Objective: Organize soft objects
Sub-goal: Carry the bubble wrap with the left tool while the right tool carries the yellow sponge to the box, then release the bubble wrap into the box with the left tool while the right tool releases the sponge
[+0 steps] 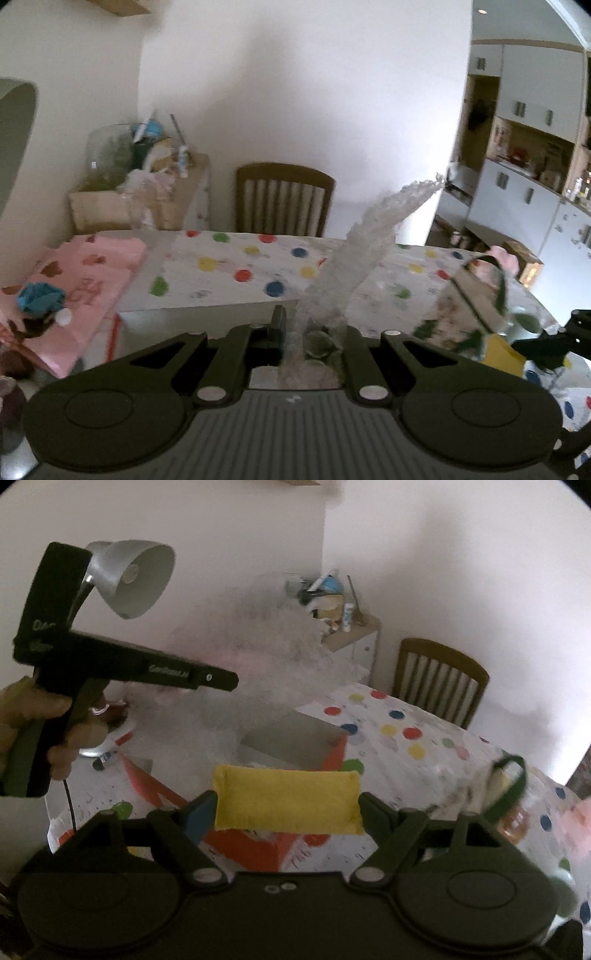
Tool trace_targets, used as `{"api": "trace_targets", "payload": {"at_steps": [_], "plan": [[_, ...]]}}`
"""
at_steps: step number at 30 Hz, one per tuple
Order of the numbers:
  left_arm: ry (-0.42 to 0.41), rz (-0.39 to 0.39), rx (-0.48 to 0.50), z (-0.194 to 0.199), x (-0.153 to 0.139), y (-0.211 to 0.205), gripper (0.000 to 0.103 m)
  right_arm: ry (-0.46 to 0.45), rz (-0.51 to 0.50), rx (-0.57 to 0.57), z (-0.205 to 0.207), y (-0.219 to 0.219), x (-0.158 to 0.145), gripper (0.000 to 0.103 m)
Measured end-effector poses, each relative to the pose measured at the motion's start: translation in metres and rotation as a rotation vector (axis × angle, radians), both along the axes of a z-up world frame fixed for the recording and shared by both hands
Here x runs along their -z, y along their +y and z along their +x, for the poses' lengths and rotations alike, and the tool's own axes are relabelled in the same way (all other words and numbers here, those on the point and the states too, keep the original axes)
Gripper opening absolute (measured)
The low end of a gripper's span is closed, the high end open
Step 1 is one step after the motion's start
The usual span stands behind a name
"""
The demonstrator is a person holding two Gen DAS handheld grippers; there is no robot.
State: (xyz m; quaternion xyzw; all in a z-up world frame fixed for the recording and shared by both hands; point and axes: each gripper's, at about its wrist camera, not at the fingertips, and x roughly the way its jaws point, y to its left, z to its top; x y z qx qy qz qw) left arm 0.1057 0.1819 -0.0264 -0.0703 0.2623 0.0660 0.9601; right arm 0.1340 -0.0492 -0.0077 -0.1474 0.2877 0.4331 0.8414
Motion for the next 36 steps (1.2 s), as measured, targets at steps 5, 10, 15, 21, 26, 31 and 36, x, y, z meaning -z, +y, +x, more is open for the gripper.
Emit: {"api": "trace_targets", "payload": {"at_steps": [5,10,15,21,26,31,36], "plan": [[-0.003,0.033,-0.056,0.000,0.009,0.031,0.009,-0.005,-0.027,-0.020,0.004,0.030,0.008,0.082],[0.010,0.083,-0.094,0.003,0.021,0.055,0.009,-0.017,-0.063,-0.037,0.011,0.058,0.018,0.082],[0.039,0.136,-0.111,0.011,0.036,0.066,0.009,-0.030,-0.109,-0.041,0.020,0.084,0.032,0.082],[0.121,0.190,-0.102,0.023,0.061,0.071,0.009,-0.029,-0.168,-0.043,0.030,0.109,0.051,0.082],[0.197,0.170,-0.068,0.034,0.080,0.073,0.009,-0.020,-0.214,-0.063,0.034,0.125,0.066,0.082],[0.271,0.123,-0.021,0.042,0.094,0.072,0.009,-0.005,-0.249,-0.078,0.035,0.132,0.079,0.082],[0.345,0.091,0.013,0.046,0.105,0.069,0.009,0.019,-0.260,-0.087,0.035,0.135,0.086,0.082]]}}
